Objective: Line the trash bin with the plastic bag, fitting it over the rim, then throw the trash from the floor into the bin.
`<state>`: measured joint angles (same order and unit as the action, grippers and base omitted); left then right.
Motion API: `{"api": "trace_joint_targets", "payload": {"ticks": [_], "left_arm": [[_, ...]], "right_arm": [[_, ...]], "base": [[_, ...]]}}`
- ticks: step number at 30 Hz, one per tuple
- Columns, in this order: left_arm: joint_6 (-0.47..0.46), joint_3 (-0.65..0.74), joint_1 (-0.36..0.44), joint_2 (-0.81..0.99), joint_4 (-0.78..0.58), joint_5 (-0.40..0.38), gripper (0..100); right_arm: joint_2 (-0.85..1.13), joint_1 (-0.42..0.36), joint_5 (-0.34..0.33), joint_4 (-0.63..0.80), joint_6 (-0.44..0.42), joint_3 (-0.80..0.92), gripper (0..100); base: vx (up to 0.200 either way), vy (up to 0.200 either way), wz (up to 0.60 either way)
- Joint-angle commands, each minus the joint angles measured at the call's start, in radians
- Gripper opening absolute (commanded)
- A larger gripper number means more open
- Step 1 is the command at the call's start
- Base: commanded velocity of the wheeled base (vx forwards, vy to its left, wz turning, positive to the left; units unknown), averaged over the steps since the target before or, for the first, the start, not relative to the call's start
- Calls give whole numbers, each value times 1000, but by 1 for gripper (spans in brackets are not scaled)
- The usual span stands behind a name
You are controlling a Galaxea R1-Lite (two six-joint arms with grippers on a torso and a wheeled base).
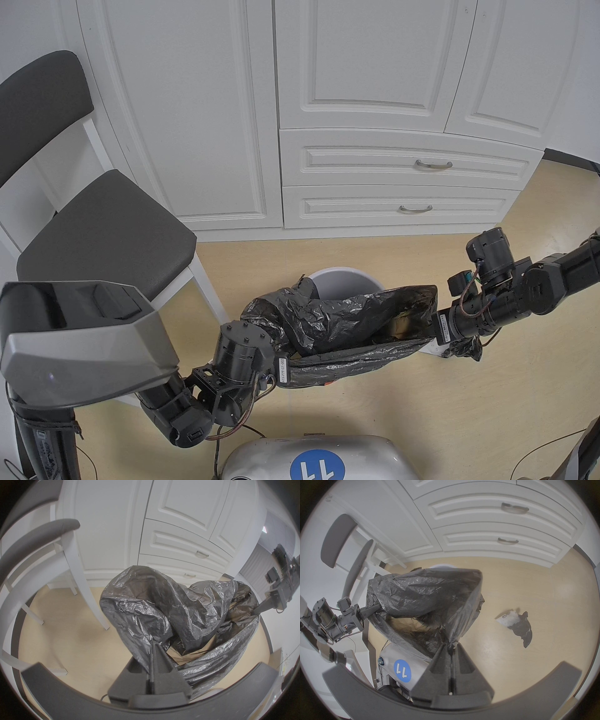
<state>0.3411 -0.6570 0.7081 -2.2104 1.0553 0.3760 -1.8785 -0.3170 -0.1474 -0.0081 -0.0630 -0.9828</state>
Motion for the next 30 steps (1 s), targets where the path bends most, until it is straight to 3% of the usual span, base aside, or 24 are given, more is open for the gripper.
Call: {"api": "trace_joint_targets", "payload": {"ticks": [1, 7, 15, 24, 30], "left_arm": [[7, -47, 2, -107, 2, 0, 0], [12, -82, -4, -144, 3, 1, 0], [1, -85, -9, -199, 43, 9, 0], [-42, -85, -93, -163, 46, 15, 0], [-50, -59, -91, -103, 46, 14, 0]], "right_arm": [[-119, -1, 16, -1, -5, -39, 0], [-183, -1, 51, -43, -23, -60, 0], [-257, -1, 51, -220, -54, -8, 0], [-212, -36, 51, -245, -58, 19, 0], [-189, -48, 65, -274, -52, 52, 0]], "base": [[0, 0, 0], [0, 0, 0], [0, 0, 0], [0, 0, 0], [0, 0, 0]]}}
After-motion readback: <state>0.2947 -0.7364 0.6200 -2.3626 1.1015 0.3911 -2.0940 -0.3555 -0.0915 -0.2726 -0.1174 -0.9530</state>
